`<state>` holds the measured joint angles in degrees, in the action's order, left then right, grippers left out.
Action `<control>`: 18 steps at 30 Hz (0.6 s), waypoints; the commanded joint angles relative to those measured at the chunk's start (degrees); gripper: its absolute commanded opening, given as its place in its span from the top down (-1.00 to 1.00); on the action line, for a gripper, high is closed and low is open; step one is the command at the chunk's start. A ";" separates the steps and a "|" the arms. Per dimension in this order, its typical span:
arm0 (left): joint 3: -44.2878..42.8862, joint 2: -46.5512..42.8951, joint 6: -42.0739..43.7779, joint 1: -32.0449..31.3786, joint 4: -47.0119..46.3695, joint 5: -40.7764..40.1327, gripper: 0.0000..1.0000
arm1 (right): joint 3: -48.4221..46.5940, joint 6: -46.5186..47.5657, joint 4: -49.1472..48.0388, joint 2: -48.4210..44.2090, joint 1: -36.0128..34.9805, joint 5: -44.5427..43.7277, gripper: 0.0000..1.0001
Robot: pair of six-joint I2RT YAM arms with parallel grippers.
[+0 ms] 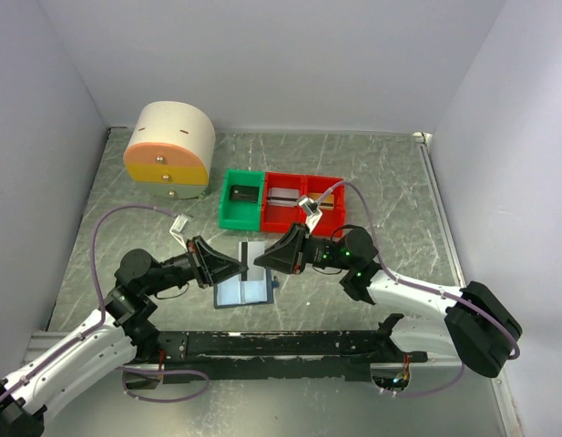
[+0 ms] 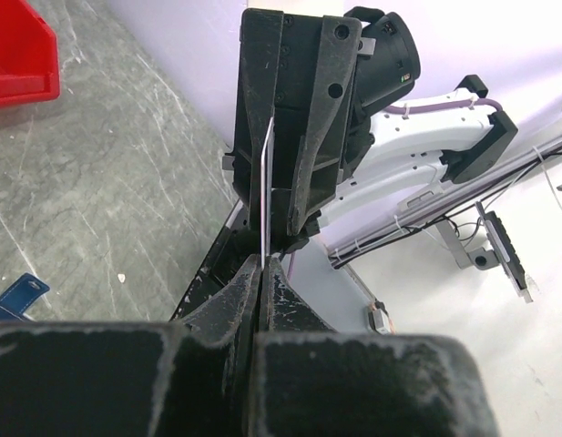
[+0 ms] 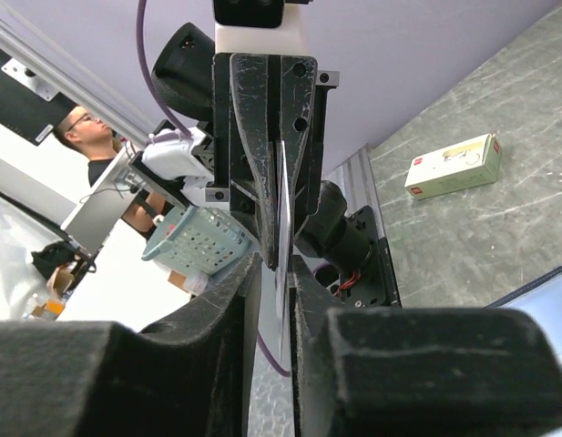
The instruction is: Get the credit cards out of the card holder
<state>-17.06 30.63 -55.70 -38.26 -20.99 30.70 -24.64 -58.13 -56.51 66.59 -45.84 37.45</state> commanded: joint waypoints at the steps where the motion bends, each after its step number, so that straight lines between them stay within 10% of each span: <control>1: -0.54 -0.54 0.64 0.29 -0.07 -0.08 0.86 | -0.31 0.72 -2.02 0.29 -0.16 1.48 0.68; 9: -1.42 0.51 1.15 0.30 1.12 0.22 0.75 | -0.65 0.83 -1.85 0.28 -0.21 1.53 1.00; 14: -10.76 0.08 12.89 0.29 25.82 -9.97 -0.83 | -2.54 8.10 16.22 -3.87 -0.16 -6.20 1.00; 18: -16.52 0.50 18.32 0.29 43.02 -24.95 -1.00 | -4.43 15.94 35.23 -9.52 -0.19 -20.34 1.00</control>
<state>-27.51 31.33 -46.11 -38.28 2.00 20.95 -26.06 -51.42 -41.19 62.30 -45.98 31.27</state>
